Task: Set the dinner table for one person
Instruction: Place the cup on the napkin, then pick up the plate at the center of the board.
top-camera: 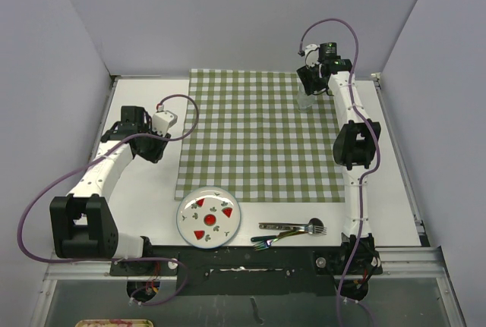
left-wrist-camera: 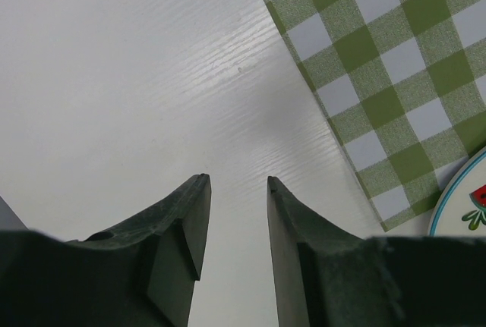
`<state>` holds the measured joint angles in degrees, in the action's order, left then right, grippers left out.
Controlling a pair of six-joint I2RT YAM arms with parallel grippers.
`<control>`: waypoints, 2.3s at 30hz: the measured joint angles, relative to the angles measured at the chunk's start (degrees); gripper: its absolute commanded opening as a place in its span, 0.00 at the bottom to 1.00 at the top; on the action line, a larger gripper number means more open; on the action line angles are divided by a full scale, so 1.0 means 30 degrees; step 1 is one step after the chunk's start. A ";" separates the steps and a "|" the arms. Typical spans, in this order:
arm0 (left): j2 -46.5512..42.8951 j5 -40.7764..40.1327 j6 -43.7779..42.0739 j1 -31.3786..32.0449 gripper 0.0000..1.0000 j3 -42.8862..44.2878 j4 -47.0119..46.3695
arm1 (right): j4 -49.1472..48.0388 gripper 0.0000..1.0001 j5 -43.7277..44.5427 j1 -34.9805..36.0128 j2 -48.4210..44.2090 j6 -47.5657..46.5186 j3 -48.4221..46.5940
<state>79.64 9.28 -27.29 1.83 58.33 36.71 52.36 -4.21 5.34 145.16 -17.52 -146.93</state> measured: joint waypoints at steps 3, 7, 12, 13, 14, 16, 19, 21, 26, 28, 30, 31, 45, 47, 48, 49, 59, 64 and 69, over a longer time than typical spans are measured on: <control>0.0000 0.0007 0.0007 0.0000 0.36 0.0000 0.0000 | -0.0036 0.56 0.0051 0.0000 0.0000 -0.0036 0.0015; 0.0000 0.0007 0.0007 0.0007 0.36 0.0015 0.0015 | -0.0131 0.57 0.0073 0.0000 -0.0007 -0.0087 0.0058; 0.0000 0.0015 0.0015 0.0087 0.37 0.0379 0.0131 | -0.0510 0.57 0.0189 0.0000 -0.0080 -0.0160 0.0342; 0.0000 0.0015 0.0022 0.0109 0.37 0.0444 0.0131 | -0.0525 0.57 0.0197 0.0000 -0.0073 -0.0160 0.0350; 0.0000 0.0015 0.0015 0.0117 0.37 0.0517 0.0138 | -0.0532 0.57 0.0197 0.0000 -0.0080 -0.0168 0.0350; 0.0000 0.0022 0.0015 0.0138 0.37 0.0561 0.0131 | -0.0576 0.57 0.0204 0.0000 -0.0102 -0.0168 0.0350; 0.0000 0.0029 0.0015 0.0146 0.37 0.0561 0.0146 | -0.0612 0.57 0.0197 0.0000 -0.0153 -0.0168 0.0350; 0.0000 0.0022 0.0022 0.0146 0.37 0.0561 0.0146 | -0.0605 0.57 0.0197 0.0000 -0.0219 -0.0160 0.0357; 0.0000 0.0022 0.0022 0.0146 0.37 0.0576 0.0182 | -0.0583 0.57 0.0175 0.0000 -0.0823 -0.0146 0.0488; -0.0007 0.0022 0.0022 0.0146 0.37 0.0583 0.0262 | -0.0597 0.57 0.0175 0.0000 -0.1188 -0.0146 0.0495; -0.0007 0.0022 0.0015 0.0146 0.37 0.0605 0.0335 | -0.0590 0.57 0.0168 0.0000 -0.1632 -0.0146 0.0525; -0.0007 0.0015 0.0015 0.0146 0.37 0.0612 0.0364 | -0.0590 0.57 0.0160 0.0000 -0.1770 -0.0138 0.0525; -0.1049 0.1290 0.0954 0.0160 0.37 0.1158 0.1166 | -0.0124 0.53 -0.3279 0.0022 -0.6375 0.0459 0.4867; -0.1479 0.1872 0.1209 0.0160 0.37 0.1158 0.1297 | 0.0153 0.51 -0.4721 0.0095 -0.8021 0.0510 0.6958; -0.1690 0.2193 0.1370 0.0160 0.37 0.1151 0.1326 | 0.0342 0.50 -0.5486 0.0138 -0.8757 0.0503 0.7817; -0.1894 0.2608 0.1494 0.0160 0.37 0.1144 0.1355 | 0.0597 0.50 -0.6244 0.0233 -0.9384 0.0474 0.8531; -0.2004 0.5377 0.2790 0.0131 0.37 0.0168 0.1370 | 0.1894 0.50 -1.0848 0.2499 -1.2648 -0.0525 1.5533; -0.2062 0.6069 0.3038 -0.0007 0.37 -0.0648 0.1239 | 0.1872 0.50 -1.0936 0.5005 -1.3041 -0.0838 1.8149; -0.3016 0.6142 0.2980 -0.0211 0.37 -0.2055 0.1253 | 0.1661 0.50 -1.0673 0.7249 -1.3041 -0.0860 1.9314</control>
<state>70.59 27.70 -18.35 1.19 52.16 40.47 57.34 -36.23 27.09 106.04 -20.10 -88.99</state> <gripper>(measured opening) 0.370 0.497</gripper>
